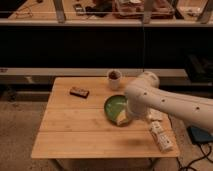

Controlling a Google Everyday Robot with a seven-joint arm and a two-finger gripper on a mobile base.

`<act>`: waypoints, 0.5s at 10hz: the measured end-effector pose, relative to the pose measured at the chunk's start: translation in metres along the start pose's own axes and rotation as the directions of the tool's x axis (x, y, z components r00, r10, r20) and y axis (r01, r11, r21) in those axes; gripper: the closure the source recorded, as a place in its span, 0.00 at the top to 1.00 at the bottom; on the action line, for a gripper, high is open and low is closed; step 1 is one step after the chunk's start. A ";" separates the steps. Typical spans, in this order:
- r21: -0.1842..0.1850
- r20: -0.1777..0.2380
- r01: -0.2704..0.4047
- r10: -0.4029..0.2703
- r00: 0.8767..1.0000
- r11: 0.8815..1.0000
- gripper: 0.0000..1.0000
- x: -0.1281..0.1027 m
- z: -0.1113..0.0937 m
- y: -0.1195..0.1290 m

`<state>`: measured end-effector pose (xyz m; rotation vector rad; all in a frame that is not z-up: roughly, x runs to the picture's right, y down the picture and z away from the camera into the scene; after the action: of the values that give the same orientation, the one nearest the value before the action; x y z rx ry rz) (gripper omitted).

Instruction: Move the arm in a circular motion

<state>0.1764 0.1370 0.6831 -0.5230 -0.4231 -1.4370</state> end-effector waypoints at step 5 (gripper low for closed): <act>-0.031 -0.189 -0.232 0.222 0.957 0.972 0.80 0.137 -0.031 0.081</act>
<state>0.2685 0.0114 0.7287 -0.4605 -0.1707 -1.2637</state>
